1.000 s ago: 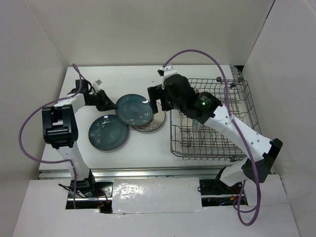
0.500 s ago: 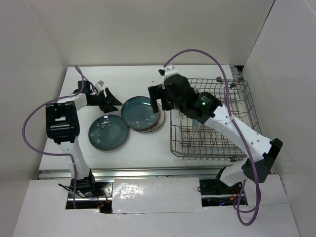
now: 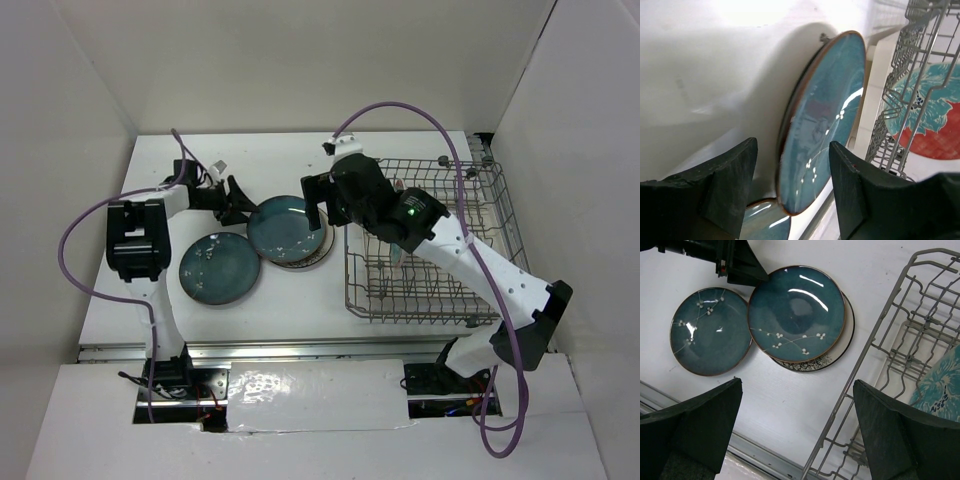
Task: Load the plates into the dish rack
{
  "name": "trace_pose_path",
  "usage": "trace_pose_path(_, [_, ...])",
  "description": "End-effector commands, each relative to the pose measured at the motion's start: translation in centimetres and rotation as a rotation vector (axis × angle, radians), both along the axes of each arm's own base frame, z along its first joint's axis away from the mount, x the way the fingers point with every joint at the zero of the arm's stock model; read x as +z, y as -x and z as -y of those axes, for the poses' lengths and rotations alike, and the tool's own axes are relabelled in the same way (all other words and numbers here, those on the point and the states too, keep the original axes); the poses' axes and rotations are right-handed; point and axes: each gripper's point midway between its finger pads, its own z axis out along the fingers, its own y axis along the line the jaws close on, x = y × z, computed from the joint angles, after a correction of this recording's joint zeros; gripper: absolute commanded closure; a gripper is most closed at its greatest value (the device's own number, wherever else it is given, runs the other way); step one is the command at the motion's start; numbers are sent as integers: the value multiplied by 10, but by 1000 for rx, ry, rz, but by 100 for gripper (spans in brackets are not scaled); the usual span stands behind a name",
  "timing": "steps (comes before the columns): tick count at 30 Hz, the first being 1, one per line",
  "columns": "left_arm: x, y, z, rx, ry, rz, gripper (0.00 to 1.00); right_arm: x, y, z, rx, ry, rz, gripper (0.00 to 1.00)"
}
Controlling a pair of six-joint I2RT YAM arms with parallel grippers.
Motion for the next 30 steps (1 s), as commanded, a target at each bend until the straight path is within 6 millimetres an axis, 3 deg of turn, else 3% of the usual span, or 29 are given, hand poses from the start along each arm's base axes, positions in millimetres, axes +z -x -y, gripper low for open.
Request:
trace_pose_path(1, [4,-8,6,-40,11,51,30,16,5,7,-18,-34,28,2])
trace_pose_path(6, [-5,-5,19,-72,15,31,37,15,4,9,-30,-28,29,2])
trace_pose_path(10, [-13,0,24,-68,5,8,56,13,5,11,-37,-28,22,2])
trace_pose_path(17, [5,-2,23,-54,-7,43,84,10,6,13,-39,-28,16,2])
trace_pose_path(19, [12,-3,22,-49,-11,49,99,10,6,14,-44,-27,14,2])
trace_pose_path(24, [30,-5,20,-43,-23,70,100,11,7,14,-42,-33,15,2])
trace_pose_path(30, [69,-7,12,-35,-16,149,100,11,7,14,-40,-33,16,2])
